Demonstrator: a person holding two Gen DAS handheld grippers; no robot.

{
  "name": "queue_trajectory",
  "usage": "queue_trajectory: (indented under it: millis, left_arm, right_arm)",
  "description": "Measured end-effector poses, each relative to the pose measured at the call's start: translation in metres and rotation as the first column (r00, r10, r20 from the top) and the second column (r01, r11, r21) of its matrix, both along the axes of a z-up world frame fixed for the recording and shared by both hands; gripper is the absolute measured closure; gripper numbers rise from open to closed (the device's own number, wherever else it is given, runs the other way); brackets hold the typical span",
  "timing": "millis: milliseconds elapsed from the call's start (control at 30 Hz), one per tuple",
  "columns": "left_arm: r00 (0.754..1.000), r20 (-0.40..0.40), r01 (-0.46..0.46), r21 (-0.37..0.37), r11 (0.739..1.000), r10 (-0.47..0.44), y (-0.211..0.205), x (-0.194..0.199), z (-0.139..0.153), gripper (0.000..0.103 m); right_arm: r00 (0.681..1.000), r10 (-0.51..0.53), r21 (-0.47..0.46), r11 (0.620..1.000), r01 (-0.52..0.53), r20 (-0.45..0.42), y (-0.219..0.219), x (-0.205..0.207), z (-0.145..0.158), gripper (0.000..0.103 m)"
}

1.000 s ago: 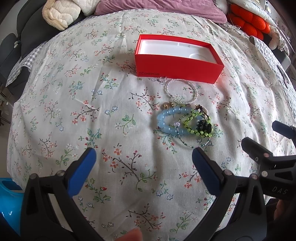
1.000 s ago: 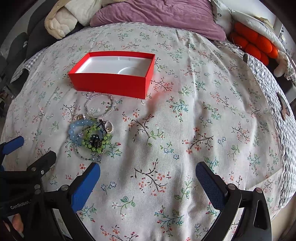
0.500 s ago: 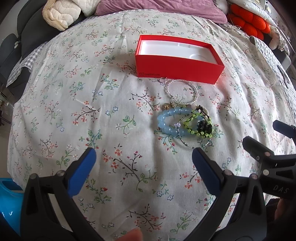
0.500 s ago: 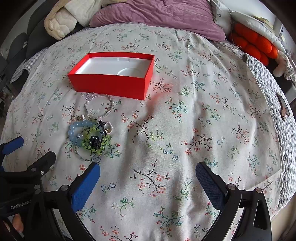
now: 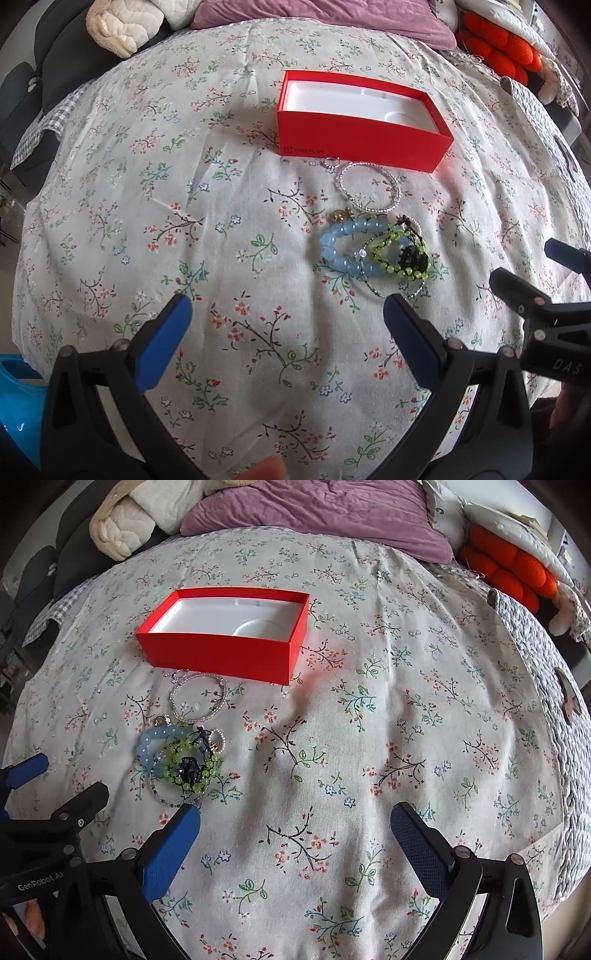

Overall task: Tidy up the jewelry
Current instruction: 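Grasp the light-blue bead bracelet with the left tool while the right tool grasps the silver bangle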

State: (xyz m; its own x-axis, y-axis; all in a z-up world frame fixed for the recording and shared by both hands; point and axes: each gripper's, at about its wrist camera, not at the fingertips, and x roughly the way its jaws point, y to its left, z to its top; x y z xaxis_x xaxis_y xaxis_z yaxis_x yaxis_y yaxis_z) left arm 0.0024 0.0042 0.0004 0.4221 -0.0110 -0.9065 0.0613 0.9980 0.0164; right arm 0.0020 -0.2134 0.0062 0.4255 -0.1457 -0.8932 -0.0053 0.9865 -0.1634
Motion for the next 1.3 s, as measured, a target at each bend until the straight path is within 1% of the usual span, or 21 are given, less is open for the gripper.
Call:
queue_trajectory:
  millis: [167, 300, 600, 700, 767, 800, 833, 867, 933, 1000, 1033, 1067, 1100, 1167, 1233, 1300]
  left_arm:
    - [0.999, -0.031, -0.026, -0.063, 0.998, 0.024, 0.014, 0.011, -0.005, 0.000]
    - [0.999, -0.049, -0.004, -0.092, 0.996, -0.001, 0.018, 0.020, -0.008, 0.000]
    - [0.994, -0.034, 0.098, -0.046, 0.994, -0.099, 0.015, 0.043, -0.012, 0.001]
    - [0.991, -0.042, 0.123, -0.052, 0.991, -0.126, 0.017, 0.052, -0.016, 0.006]
    - [0.990, -0.047, 0.132, -0.072, 0.989, -0.135, 0.019, 0.057, -0.018, 0.015]
    - [0.989, -0.050, 0.134, -0.082, 0.988, -0.138, 0.019, 0.059, -0.018, 0.017]
    - [0.988, -0.056, 0.138, -0.094, 0.986, -0.144, 0.020, 0.062, -0.019, 0.020]
    - [0.987, -0.060, 0.143, -0.107, 0.984, -0.150, 0.020, 0.064, -0.019, 0.024]
    - [0.984, -0.071, 0.152, -0.131, 0.980, -0.162, 0.020, 0.067, -0.021, 0.027]
    - [0.980, -0.084, 0.167, -0.155, 0.974, -0.182, 0.019, 0.071, -0.023, 0.034]
    - [0.977, -0.089, 0.177, -0.166, 0.970, -0.193, 0.018, 0.072, -0.024, 0.039]
    - [0.974, -0.093, 0.187, -0.179, 0.966, -0.206, 0.016, 0.074, -0.025, 0.043]
    - [0.972, -0.095, 0.194, -0.188, 0.963, -0.215, 0.014, 0.074, -0.026, 0.045]
    - [0.966, -0.103, 0.214, -0.205, 0.955, -0.238, 0.009, 0.076, -0.029, 0.050]
    - [0.957, -0.114, 0.236, -0.221, 0.946, -0.265, 0.003, 0.078, -0.033, 0.053]
    - [0.949, -0.131, 0.252, -0.222, 0.942, -0.285, -0.002, 0.079, -0.039, 0.056]
  right_arm:
    - [1.000, -0.002, 0.001, 1.000, 0.002, -0.005, -0.006, 0.009, 0.001, 0.000]
    - [1.000, -0.007, 0.028, 1.000, 0.008, -0.028, -0.012, 0.018, -0.002, 0.000]
    - [0.996, 0.031, 0.074, 0.997, -0.025, -0.088, -0.015, 0.040, -0.014, 0.000]
    - [0.994, 0.045, 0.127, 0.991, -0.032, -0.100, -0.013, 0.049, -0.015, 0.000]
    - [0.993, 0.043, 0.173, 0.985, -0.024, -0.106, -0.010, 0.057, -0.016, 0.004]
    - [0.993, 0.043, 0.196, 0.980, -0.020, -0.110, -0.008, 0.061, -0.018, 0.005]
    - [0.992, 0.043, 0.218, 0.976, -0.017, -0.115, -0.006, 0.066, -0.019, 0.008]
    - [0.992, 0.043, 0.234, 0.972, -0.014, -0.119, -0.003, 0.071, -0.021, 0.012]
    - [0.991, 0.042, 0.248, 0.969, -0.009, -0.130, 0.002, 0.080, -0.027, 0.014]
    - [0.990, 0.038, 0.253, 0.968, -0.003, -0.135, 0.006, 0.089, -0.032, 0.023]
    - [0.989, 0.035, 0.262, 0.965, 0.003, -0.141, 0.007, 0.093, -0.036, 0.030]
    - [0.989, 0.032, 0.278, 0.961, 0.010, -0.147, 0.008, 0.098, -0.039, 0.033]
    - [0.988, 0.025, 0.301, 0.953, 0.022, -0.150, 0.007, 0.102, -0.043, 0.035]
    - [0.987, 0.011, 0.334, 0.942, 0.043, -0.159, 0.006, 0.109, -0.049, 0.043]
    - [0.987, 0.008, 0.358, 0.932, 0.052, -0.163, 0.007, 0.114, -0.054, 0.047]
    - [0.987, 0.014, 0.356, 0.933, 0.044, -0.159, 0.011, 0.118, -0.057, 0.048]
